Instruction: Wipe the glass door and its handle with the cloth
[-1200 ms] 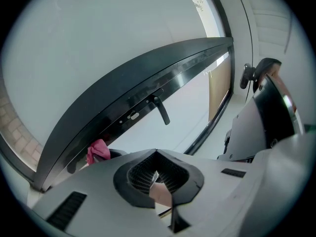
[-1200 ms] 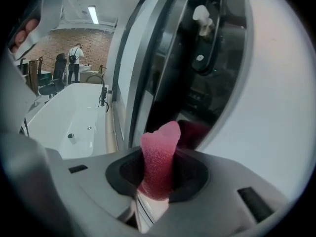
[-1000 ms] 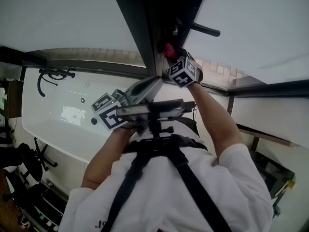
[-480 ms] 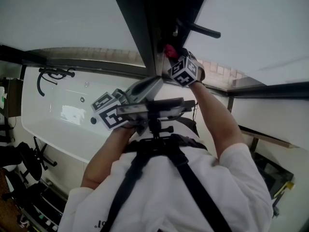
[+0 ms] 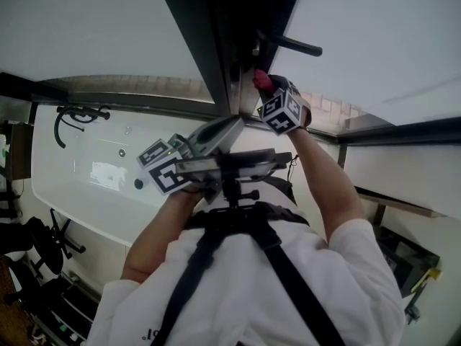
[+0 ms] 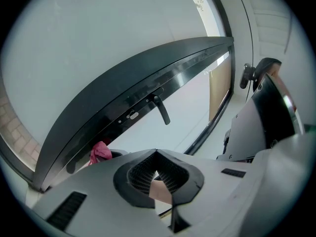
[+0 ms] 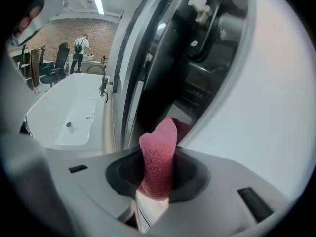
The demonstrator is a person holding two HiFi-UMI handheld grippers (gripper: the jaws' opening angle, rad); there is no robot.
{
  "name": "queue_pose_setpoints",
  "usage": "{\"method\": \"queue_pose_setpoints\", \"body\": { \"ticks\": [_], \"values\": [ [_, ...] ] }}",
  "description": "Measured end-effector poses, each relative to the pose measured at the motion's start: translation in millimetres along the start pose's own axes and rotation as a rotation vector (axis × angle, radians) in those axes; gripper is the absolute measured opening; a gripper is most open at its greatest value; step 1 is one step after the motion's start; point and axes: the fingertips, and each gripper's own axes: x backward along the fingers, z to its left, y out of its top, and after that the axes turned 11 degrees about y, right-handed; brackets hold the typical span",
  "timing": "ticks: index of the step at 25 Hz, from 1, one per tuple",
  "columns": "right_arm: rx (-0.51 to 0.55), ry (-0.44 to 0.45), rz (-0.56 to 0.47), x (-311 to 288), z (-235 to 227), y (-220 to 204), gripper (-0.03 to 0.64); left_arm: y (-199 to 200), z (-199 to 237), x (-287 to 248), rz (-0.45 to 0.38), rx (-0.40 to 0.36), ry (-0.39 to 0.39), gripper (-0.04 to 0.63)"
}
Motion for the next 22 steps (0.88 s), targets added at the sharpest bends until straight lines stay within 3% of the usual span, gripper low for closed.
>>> {"method": "queue_pose_setpoints", "body": {
  "ticks": [6,14,22],
  "values": [
    [-0.074,-0.085,-0.076,34,-18,-3,0.106,-2,-1,-1,0.011,0.001,-0.018,-0.008],
    [-0.247,-0.253,-0.267,123,-56,-1,0.106,-7,-8,-5,0.037,0.0,-0.056,-0.008],
    [-0.229,-0.467,-0.497,249,-106,57,0.106,-10,-12,-11,0.052,-0.009,-0.085,-0.008]
  ]
}}
